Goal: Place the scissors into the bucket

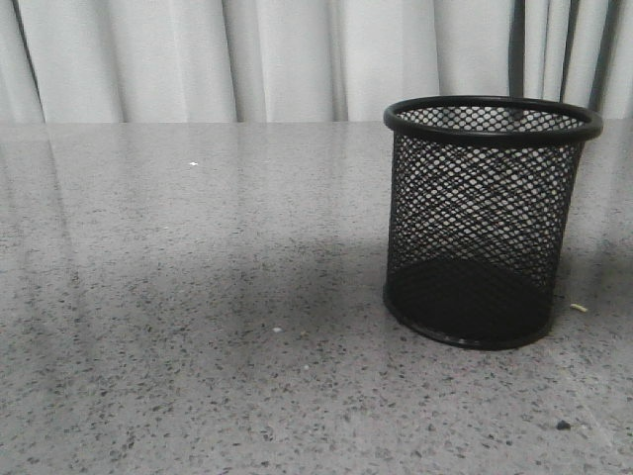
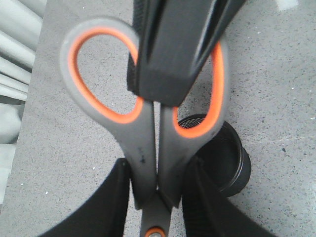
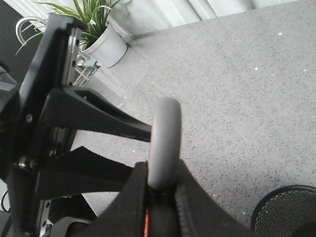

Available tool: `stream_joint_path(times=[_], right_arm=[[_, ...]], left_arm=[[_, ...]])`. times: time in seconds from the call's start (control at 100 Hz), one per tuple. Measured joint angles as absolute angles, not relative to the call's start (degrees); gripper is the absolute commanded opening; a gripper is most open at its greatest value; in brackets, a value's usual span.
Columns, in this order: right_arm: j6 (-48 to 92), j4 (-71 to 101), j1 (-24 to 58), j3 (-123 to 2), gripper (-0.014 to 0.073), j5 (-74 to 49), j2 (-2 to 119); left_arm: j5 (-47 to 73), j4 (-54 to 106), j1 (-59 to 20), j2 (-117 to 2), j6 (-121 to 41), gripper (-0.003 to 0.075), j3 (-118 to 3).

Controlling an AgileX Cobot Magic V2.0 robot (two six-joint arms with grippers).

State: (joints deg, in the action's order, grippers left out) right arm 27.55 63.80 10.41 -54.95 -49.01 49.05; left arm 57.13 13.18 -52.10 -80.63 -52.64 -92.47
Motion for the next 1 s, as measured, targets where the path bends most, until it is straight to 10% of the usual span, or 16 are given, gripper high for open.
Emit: stream_joint_path(times=[0.34,1.0], right_arm=[[28.0,64.3,10.4,-54.9,-0.0073,-49.8,49.1],[20.6,27.8,10.4,-75.8,-0.0050,-66.5,51.1]], left_arm=[[56.5,13.2,-52.1,-80.6,-52.3,0.0565,-92.5],[55.6,13.0,-32.2,-68.3,-41.5,0.0419,-92.5]])
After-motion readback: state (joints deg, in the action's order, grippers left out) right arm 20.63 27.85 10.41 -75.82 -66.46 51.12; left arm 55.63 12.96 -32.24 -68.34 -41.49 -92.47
